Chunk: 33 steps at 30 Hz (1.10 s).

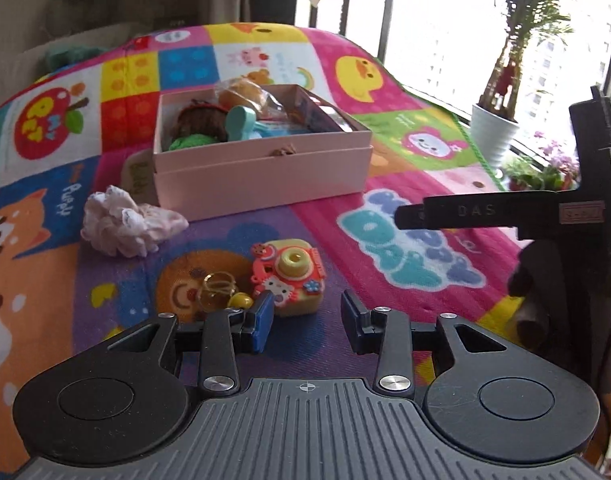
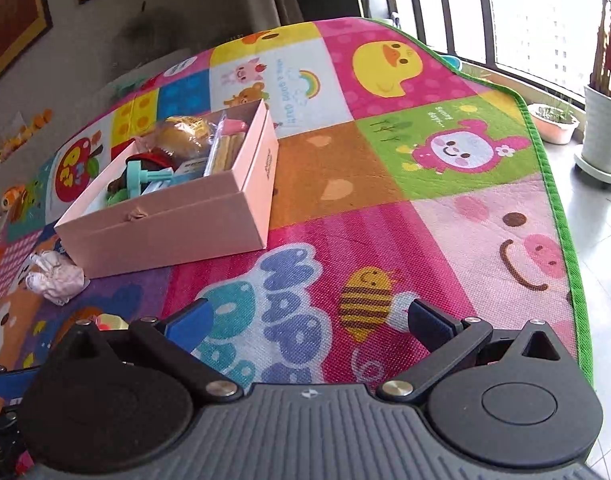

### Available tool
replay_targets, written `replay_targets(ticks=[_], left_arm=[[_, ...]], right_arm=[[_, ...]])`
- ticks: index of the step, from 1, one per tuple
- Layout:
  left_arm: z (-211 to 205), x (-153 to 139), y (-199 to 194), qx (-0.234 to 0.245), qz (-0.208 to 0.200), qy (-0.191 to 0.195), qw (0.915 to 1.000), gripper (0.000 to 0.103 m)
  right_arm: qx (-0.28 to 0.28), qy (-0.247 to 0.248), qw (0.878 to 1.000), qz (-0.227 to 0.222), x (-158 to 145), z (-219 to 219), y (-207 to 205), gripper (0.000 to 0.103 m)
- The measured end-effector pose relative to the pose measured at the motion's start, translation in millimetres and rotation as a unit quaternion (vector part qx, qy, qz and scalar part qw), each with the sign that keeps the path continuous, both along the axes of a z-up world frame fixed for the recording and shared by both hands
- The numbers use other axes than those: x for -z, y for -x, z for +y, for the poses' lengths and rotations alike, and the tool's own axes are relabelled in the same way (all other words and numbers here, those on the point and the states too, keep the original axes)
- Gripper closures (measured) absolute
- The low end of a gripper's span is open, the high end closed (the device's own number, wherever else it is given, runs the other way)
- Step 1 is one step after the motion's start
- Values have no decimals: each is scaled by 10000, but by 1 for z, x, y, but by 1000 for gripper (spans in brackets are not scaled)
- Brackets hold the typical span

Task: Organize objects
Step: 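Move the left tool to the red Hello Kitty toy and grasp it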

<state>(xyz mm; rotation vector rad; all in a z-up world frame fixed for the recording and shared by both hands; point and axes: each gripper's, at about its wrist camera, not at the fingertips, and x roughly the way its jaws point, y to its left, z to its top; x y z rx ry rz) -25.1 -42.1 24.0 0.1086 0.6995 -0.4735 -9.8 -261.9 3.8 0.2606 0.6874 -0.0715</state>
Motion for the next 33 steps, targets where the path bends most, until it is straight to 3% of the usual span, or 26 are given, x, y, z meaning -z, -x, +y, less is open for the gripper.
replay_targets(ticks=[5,8,10,12,15,19,21,26,27,30,33], left_arm=[[10,4,-13,-339,-132,-208,9991,61],[32,2,-27,-848,-261,-448,9950,62],[49,-4,-33,-1027,-232,-313,9939,62],[58,-11,-34,-689,-88,144,9975,62],[52,-10,-31,50,492,699,9963,61],[28,7,-25,55,767,429,9961,61],[19,9,-23,-29,621,367,9974,59],[-6,14,-21,191,514,58,9985,34],[-9,14,-20,168,499,35,9986,33],[-4,11,-19,-250,522,308,9978,37],[11,5,-15,-1036,220,539,9929,37]], right_arm=[[25,-46,10000,-11,0,-2,1,0],[21,-15,10000,2,1,-2,1,0],[22,-12,10000,2,1,-2,1,0],[21,-16,10000,2,1,-2,1,0],[20,8,10000,11,1,-1,1,0],[20,25,10000,19,1,0,1,0],[18,30,10000,22,1,-1,1,0],[20,20,10000,20,1,0,1,0],[20,22,10000,19,1,-1,1,0],[22,-9,10000,6,1,-1,1,0],[25,-43,10000,-7,1,-2,1,0]])
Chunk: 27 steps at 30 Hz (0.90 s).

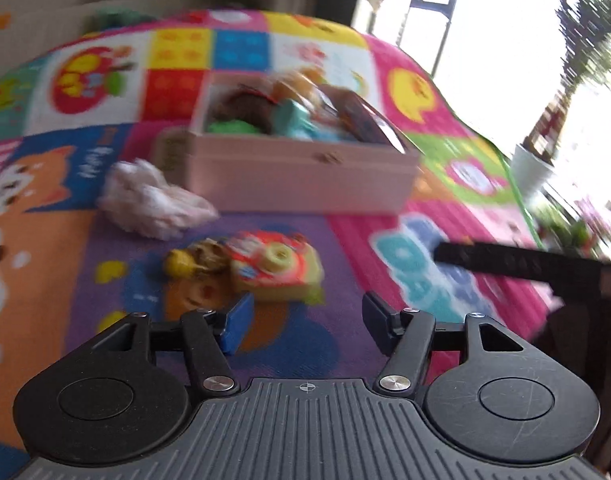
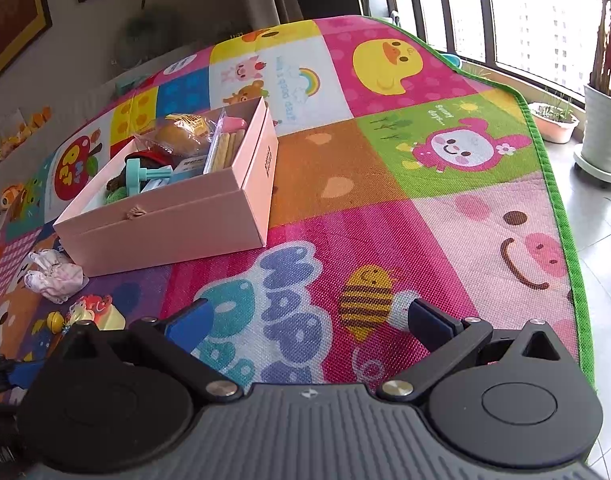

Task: Organize objects
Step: 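Move the left tool to the red Hello Kitty toy and grasp it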

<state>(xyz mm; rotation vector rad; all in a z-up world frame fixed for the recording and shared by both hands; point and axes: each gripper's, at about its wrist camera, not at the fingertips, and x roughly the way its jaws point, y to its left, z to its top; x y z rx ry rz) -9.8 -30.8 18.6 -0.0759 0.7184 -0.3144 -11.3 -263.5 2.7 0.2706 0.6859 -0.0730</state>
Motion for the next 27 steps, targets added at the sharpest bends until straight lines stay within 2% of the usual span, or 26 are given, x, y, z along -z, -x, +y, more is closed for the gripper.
replay_targets(ticks=[2,4,7,11,20,27], left_arm=[[9,-1,-4,-415,-66,51,9991,37],[15,2,-14,-650,124,170,9977,39],[12,3,-26,-521,278,225,9980,39],[-12,10,-39,-290,249,-59,9993,37],[-35,20,-44,-97,-202,-682,9974,35],[-27,17,-36,26,-174,-706,9973,41]], right_arm=[[-2,-23,10000,-9,0,-1,0,0],[-3,-48,10000,-20,0,-2,1,0],[-1,-91,10000,-36,0,-3,2,0],[-3,-113,9999,-46,0,-4,2,0],[-8,-86,10000,-37,0,-4,1,0],[-12,148,9999,54,1,4,-2,0]])
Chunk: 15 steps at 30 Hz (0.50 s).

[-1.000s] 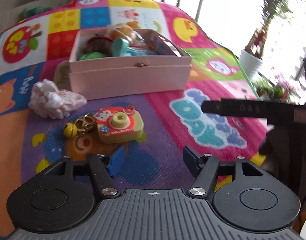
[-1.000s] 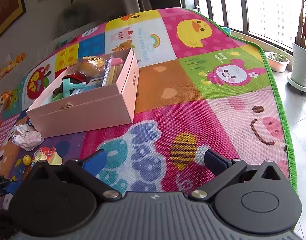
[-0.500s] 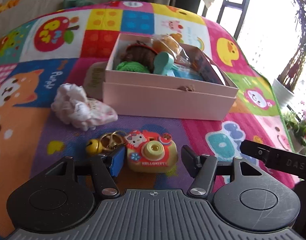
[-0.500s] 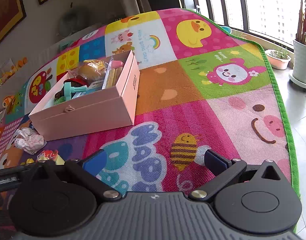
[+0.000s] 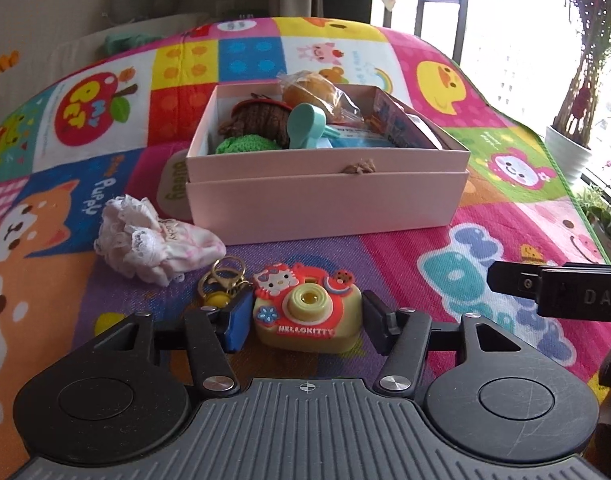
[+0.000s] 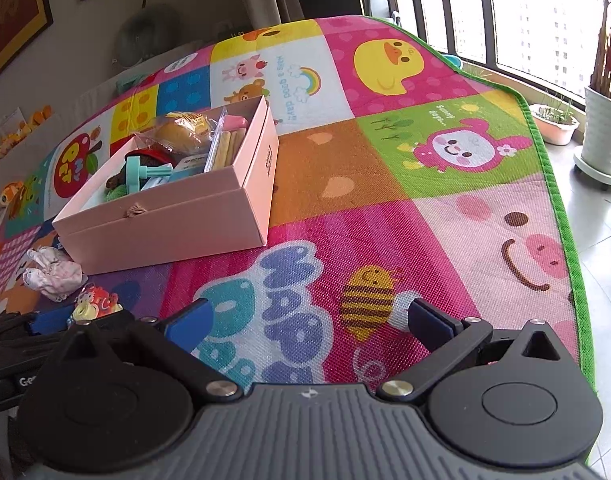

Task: Organize objects
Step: 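Move the left tool to the red Hello Kitty toy and grasp it, then hold the red Hello Kitty toy with left tool while right grasps the white lace scrunchie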

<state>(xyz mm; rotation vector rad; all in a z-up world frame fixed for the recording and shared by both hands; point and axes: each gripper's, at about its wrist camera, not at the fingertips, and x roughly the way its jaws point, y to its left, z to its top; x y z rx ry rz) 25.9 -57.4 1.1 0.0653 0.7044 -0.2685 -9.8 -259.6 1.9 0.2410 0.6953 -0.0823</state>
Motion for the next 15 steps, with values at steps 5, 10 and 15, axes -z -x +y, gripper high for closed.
replay_targets(ticks=[5,10,15], left_arm=[[11,-1,9,104,31,82,9999,41],[30,-3,19,184,106,295,9993,41],[57,-6,33,202,216,480,9984,41]], right_arm=[[-8,254,9996,112,1,7,-4,0],[6,604,9978,283,2,16,-9,0],[-40,773,9958,488,0,31,-14,0]])
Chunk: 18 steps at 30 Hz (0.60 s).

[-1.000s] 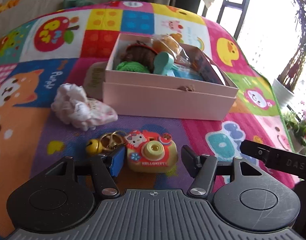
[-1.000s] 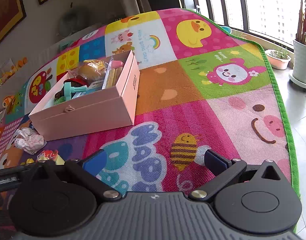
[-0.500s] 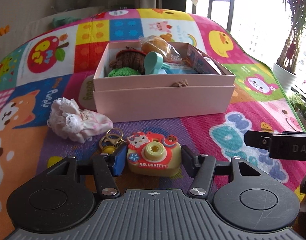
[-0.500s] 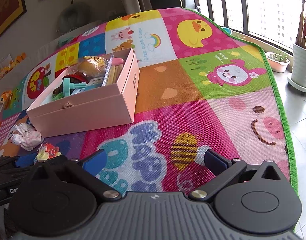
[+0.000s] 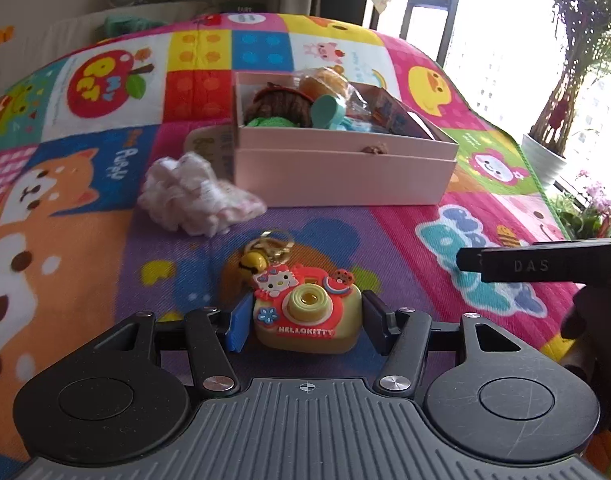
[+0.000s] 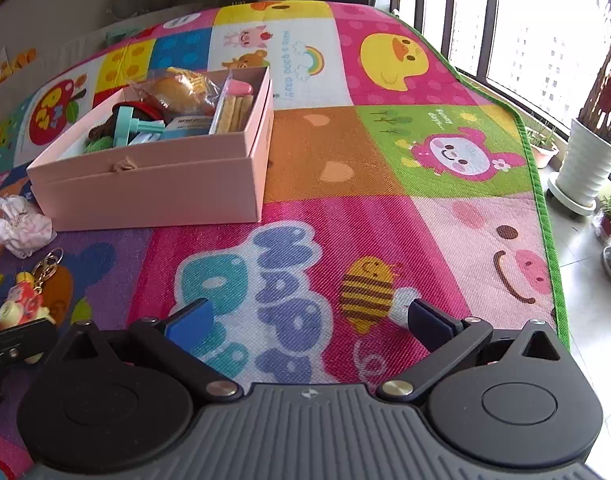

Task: Organize objects
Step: 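Hold the red Hello Kitty toy with left tool while right grasps the white lace scrunchie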

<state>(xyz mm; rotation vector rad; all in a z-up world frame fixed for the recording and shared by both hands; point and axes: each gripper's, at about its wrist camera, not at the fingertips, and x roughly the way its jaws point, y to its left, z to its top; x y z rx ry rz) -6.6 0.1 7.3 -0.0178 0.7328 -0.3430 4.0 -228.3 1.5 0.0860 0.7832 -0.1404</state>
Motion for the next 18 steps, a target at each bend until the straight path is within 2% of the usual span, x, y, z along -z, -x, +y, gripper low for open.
replay_targets(ticks=[4,6,9,10,11,14,16,18], left_arm=[[39,-4,16,-104,-9,113,9999,42],[57,-5,22,-372,-97,-85,9992,42],[87,-4,24,-833,-184,-157,9962,42],[95,-5,24,-932,-219,-129,9953,42],[102,-5,24,-1008,-233,-101,9946,41],[112,-4,25,-1016,-276,5,9944,41],[110,-4,26,-1000,-312,-59,9945,41],[106,-4,24,-1004,-315,-107,9944,41]], right_arm=[[-564,-65,9983,-86,-19,37,-3,0],[-994,53,9947,-268,-32,65,-6,0],[-1607,299,9853,-505,-45,113,-13,0],[-1770,415,9818,-546,-47,130,-16,5],[-1966,524,9775,-563,-47,146,-20,16],[-2466,982,9625,-555,-40,191,-31,35],[-2636,1140,9567,-469,-34,209,-42,43],[-2723,1193,9543,-310,-28,218,-52,59]])
